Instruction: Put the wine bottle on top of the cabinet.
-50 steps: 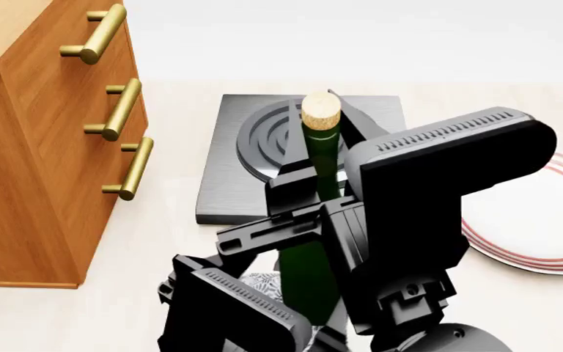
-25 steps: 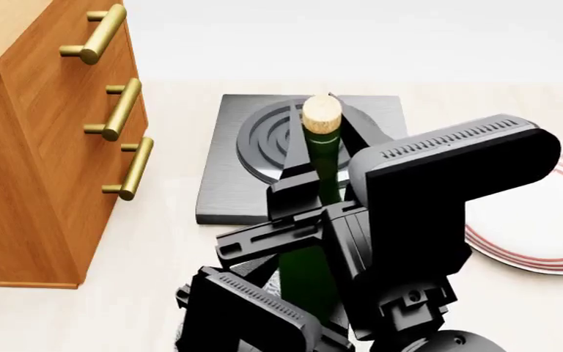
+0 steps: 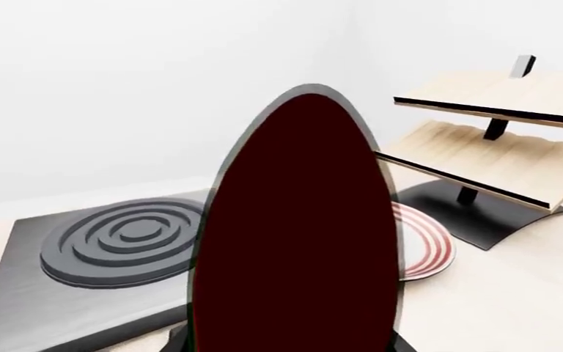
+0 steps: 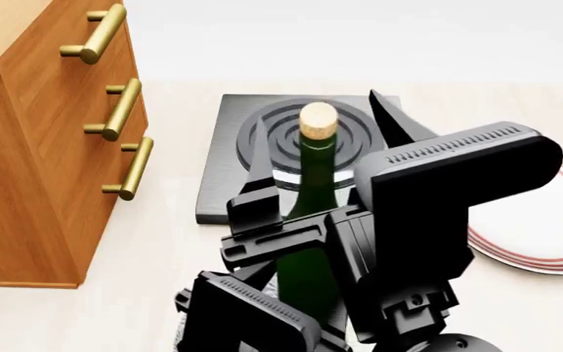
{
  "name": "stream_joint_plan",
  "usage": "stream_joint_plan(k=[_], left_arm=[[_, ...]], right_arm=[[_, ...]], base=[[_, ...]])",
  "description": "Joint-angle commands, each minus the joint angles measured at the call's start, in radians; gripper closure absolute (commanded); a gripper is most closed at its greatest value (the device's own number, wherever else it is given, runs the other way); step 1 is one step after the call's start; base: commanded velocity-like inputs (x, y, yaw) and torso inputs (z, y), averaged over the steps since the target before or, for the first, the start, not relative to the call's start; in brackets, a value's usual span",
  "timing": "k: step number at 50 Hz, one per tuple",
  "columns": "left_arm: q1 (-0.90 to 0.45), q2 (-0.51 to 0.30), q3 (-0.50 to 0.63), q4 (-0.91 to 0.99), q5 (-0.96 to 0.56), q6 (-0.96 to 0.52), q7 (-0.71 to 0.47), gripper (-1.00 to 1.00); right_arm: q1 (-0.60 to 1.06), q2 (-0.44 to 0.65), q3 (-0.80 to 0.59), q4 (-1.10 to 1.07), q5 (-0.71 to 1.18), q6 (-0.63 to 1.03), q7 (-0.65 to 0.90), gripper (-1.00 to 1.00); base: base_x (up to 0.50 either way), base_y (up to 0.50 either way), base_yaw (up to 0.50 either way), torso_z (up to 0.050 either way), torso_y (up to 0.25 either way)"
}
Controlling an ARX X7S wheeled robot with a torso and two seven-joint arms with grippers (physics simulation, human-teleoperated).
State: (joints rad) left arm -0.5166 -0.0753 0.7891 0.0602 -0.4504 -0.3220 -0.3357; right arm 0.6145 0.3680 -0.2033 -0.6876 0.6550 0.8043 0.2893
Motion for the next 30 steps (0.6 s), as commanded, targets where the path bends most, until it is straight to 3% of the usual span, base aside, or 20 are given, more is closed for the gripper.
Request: stream_joint_plan(k=[1,16,30], left_arm=[[-0.009,0.003,-0.014,-0.003,-0.028,0.037,0.009,1.0],[-0.019,-0.011,-0.004,0.003,-0.047,0.042,-0.004,1.0],[-0.032,-0.048,-0.02,0.028,-0.064,0.028,-0.024,1.0]], right_arm=[[-0.007,-0.013,0.024,0.001,-0.025,-0.01,-0.018,-1.0],[-0.007,-0.005,0.041,-0.023,-0.002,0.006,0.004,-1.0],[-0.125,0.029,0.146,-0.247,0.099,0.041,0.091,-1.0]], base=[[0.0,0.0,0.0,0.0,0.0],[0.0,0.0,0.0,0.001,0.001],[0.0,0.0,0.0,0.0,0.001]])
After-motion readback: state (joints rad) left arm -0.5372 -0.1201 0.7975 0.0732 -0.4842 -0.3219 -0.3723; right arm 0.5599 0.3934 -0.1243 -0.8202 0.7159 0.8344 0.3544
